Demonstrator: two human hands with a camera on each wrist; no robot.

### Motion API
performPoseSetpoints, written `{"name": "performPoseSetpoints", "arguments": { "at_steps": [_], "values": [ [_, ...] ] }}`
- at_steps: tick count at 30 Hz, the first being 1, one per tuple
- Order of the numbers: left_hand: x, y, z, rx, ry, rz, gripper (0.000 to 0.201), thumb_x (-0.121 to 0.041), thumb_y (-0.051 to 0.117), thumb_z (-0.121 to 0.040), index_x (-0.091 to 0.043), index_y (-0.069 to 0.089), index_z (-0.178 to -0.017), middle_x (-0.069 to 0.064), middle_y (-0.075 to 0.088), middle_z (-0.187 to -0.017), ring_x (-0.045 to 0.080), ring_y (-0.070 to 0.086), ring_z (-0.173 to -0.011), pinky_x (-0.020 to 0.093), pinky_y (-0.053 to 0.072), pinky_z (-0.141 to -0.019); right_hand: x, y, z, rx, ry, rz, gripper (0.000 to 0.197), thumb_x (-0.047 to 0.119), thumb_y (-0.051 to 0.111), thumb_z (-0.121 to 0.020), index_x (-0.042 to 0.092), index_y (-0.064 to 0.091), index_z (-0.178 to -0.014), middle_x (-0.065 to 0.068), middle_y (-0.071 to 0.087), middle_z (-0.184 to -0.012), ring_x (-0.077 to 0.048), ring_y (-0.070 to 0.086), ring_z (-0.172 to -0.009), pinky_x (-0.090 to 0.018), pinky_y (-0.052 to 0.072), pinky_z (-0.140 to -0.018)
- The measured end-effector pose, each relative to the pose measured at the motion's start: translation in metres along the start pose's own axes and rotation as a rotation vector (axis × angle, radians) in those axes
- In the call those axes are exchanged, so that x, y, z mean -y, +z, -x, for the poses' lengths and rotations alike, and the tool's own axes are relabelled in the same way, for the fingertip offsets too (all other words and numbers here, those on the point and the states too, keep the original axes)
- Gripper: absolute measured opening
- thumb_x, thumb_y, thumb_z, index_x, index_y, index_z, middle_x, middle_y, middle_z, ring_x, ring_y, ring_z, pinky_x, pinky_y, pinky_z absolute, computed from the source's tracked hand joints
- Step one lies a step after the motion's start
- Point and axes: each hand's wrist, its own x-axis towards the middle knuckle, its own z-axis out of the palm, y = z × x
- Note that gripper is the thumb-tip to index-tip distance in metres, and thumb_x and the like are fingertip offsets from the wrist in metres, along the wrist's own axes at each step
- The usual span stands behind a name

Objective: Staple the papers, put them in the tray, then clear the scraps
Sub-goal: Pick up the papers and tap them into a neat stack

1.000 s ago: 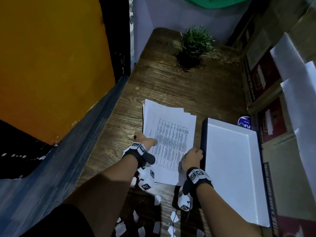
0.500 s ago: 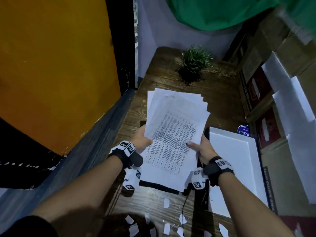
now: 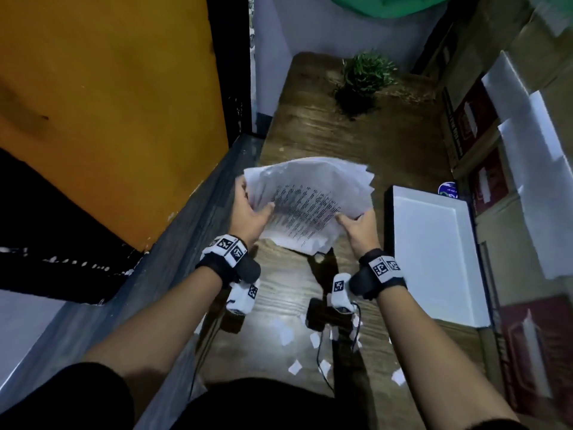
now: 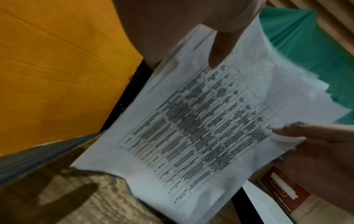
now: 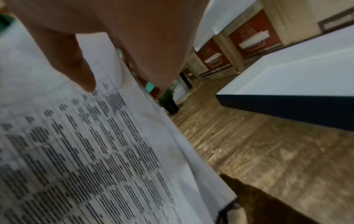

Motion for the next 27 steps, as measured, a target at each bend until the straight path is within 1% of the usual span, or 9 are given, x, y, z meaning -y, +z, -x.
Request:
{"name": "performPoseSetpoints", "arguments": {
  "at_steps": [2, 4, 8, 12, 14, 17, 22, 25, 27],
  "values": [
    [-0.004, -0.009, 0.002, 0.033, 0.009, 0.044, 0.057, -0.004, 0.061, -0.083, -0.018, 0.035, -0.131, 0.008, 0.052, -0.130, 0.022, 0.053, -0.120, 0.034, 0.048, -0.101, 0.007, 0.008, 0.008, 0.004, 0.029, -0.043, 0.037, -0.006, 0.062, -0.080, 0.006, 0.054, -0.114, -0.003, 0.069, -0.100, -0.013, 0.067, -0.092, -0.030, 0.056, -0.082],
    [-0.006, -0.016, 0.001, 0.032, 0.012, 0.077, 0.046, -0.003, 0.056, -0.084, -0.021, 0.040, -0.124, 0.013, 0.055, -0.128, 0.027, 0.056, -0.117, 0.049, 0.047, -0.101, 0.014, 0.013, 0.016, -0.016, 0.031, -0.057, 0.038, -0.007, 0.062, -0.080, 0.004, 0.055, -0.115, -0.015, 0.067, -0.106, -0.023, 0.067, -0.098, -0.038, 0.056, -0.087],
    [-0.009, -0.030, 0.002, 0.092, 0.035, 0.081, 0.035, -0.004, 0.050, -0.078, -0.020, 0.044, -0.108, 0.013, 0.059, -0.104, 0.029, 0.060, -0.097, 0.050, 0.051, -0.091, 0.021, 0.010, 0.028, -0.059, -0.003, -0.077, 0.035, -0.008, 0.063, -0.081, 0.015, 0.055, -0.107, 0.000, 0.065, -0.100, 0.000, 0.064, -0.085, -0.017, 0.053, -0.073],
    [-0.005, -0.024, 0.005, 0.146, -0.028, 0.007, 0.055, -0.013, 0.051, -0.081, -0.015, 0.038, -0.135, 0.010, 0.056, -0.128, 0.022, 0.059, -0.111, 0.045, 0.048, -0.100, 0.022, 0.017, 0.034, -0.084, -0.026, -0.048, 0.028, -0.008, 0.057, -0.082, 0.010, 0.055, -0.104, -0.009, 0.064, -0.098, -0.006, 0.062, -0.080, -0.025, 0.051, -0.073],
    [-0.013, -0.020, 0.013, 0.076, -0.015, 0.034, 0.044, -0.009, 0.049, -0.085, -0.009, 0.043, -0.129, 0.011, 0.060, -0.115, 0.020, 0.061, -0.097, 0.040, 0.050, -0.092, 0.025, 0.017, 0.035, -0.091, -0.056, -0.020, 0.024, -0.006, 0.055, -0.083, 0.003, 0.058, -0.105, -0.009, 0.065, -0.097, -0.011, 0.062, -0.082, -0.027, 0.052, -0.073],
    [-0.014, -0.019, 0.022, 0.020, 0.033, 0.068, 0.037, -0.006, 0.051, -0.084, -0.017, 0.046, -0.118, 0.011, 0.059, -0.121, 0.026, 0.059, -0.111, 0.042, 0.049, -0.096, 0.026, 0.007, 0.040, -0.086, -0.089, -0.018, 0.034, -0.006, 0.057, -0.082, 0.003, 0.059, -0.115, -0.007, 0.067, -0.108, -0.009, 0.065, -0.096, -0.021, 0.054, -0.082],
    [0.007, -0.009, 0.040, 0.071, -0.064, -0.016, 0.046, -0.007, 0.056, -0.083, -0.023, 0.041, -0.122, 0.008, 0.060, -0.124, 0.024, 0.060, -0.115, 0.054, 0.048, -0.099, 0.015, -0.006, 0.052, 0.080, -0.045, -0.015, 0.043, -0.016, 0.055, -0.080, 0.012, 0.053, -0.112, 0.002, 0.063, -0.098, 0.009, 0.063, -0.081, -0.011, 0.050, -0.068],
    [0.006, -0.001, 0.051, 0.006, -0.053, -0.024, 0.036, -0.008, 0.052, -0.089, -0.018, 0.043, -0.122, 0.003, 0.060, -0.119, 0.024, 0.060, -0.114, 0.050, 0.049, -0.099, 0.010, -0.008, 0.053, 0.071, -0.066, 0.024, 0.035, -0.012, 0.049, -0.085, 0.012, 0.054, -0.110, 0.006, 0.061, -0.094, 0.005, 0.060, -0.082, -0.010, 0.047, -0.070],
    [0.002, 0.002, 0.057, -0.034, 0.005, -0.021, 0.032, -0.003, 0.053, -0.089, -0.018, 0.043, -0.116, 0.001, 0.059, -0.111, 0.019, 0.061, -0.105, 0.042, 0.051, -0.095, 0.011, -0.011, 0.054, 0.074, -0.070, 0.014, 0.037, -0.011, 0.047, -0.086, 0.010, 0.054, -0.116, 0.008, 0.061, -0.096, 0.011, 0.060, -0.081, -0.007, 0.047, -0.069]
  ]
}}
